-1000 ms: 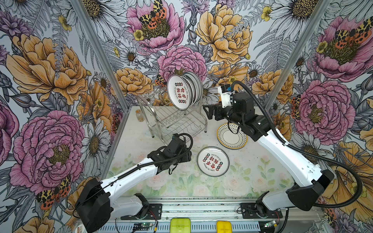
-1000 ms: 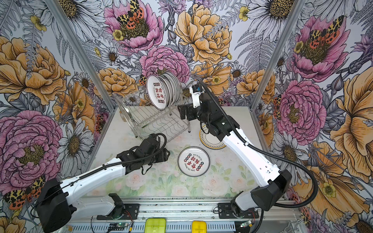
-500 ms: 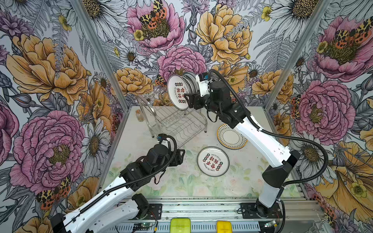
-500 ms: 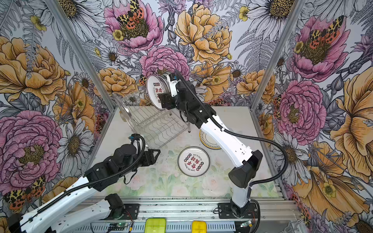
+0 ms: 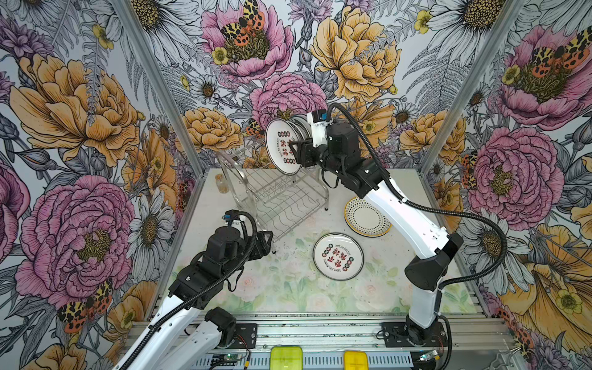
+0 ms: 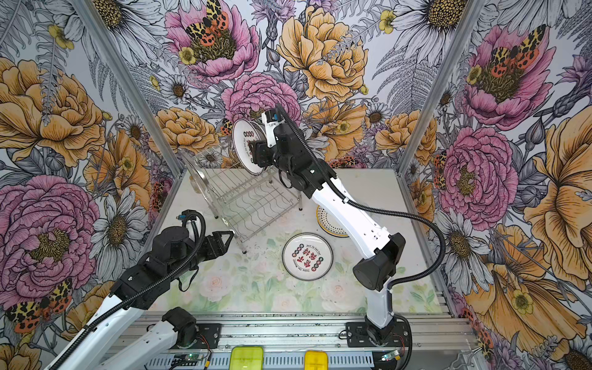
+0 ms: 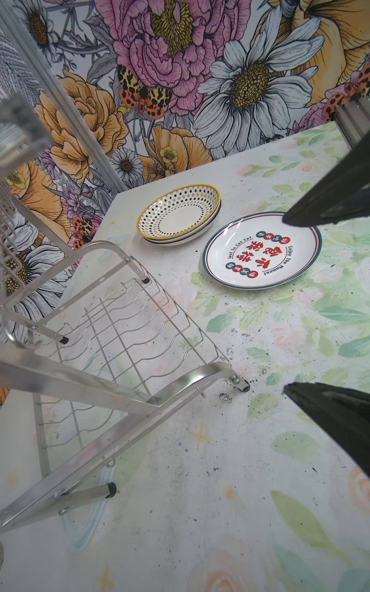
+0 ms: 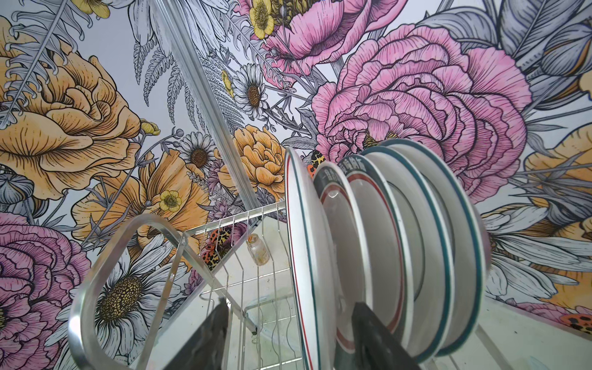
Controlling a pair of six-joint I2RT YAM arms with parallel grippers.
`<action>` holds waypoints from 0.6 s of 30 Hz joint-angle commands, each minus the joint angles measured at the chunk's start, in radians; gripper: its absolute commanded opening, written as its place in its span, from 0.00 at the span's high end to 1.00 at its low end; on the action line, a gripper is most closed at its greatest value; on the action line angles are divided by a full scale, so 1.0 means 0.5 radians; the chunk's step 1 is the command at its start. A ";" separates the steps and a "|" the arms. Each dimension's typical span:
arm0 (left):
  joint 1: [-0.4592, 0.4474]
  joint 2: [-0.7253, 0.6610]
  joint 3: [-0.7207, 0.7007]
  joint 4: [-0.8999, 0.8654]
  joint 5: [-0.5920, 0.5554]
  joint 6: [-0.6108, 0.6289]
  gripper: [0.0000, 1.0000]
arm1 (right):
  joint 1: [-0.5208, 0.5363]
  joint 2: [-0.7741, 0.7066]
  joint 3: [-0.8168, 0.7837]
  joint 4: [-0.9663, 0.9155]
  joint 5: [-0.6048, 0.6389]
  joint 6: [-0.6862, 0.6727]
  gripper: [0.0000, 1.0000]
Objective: Unload the plates from the dish rack
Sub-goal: Pick up the plate from the dish rack.
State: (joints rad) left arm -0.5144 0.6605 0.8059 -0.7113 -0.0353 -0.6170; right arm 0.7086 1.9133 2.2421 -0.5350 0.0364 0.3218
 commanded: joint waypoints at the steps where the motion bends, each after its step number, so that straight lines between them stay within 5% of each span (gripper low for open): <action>1: 0.050 -0.012 0.061 -0.032 0.111 0.062 0.23 | 0.017 0.068 0.079 0.004 -0.051 0.041 0.41; 18: 0.151 -0.018 0.085 -0.032 0.178 0.103 0.23 | 0.006 0.202 0.134 0.003 -0.040 0.078 0.54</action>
State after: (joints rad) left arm -0.4522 0.6624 0.8211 -0.7219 0.0273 -0.5911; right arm 0.7082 1.9816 2.2768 -0.5350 0.0223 0.3557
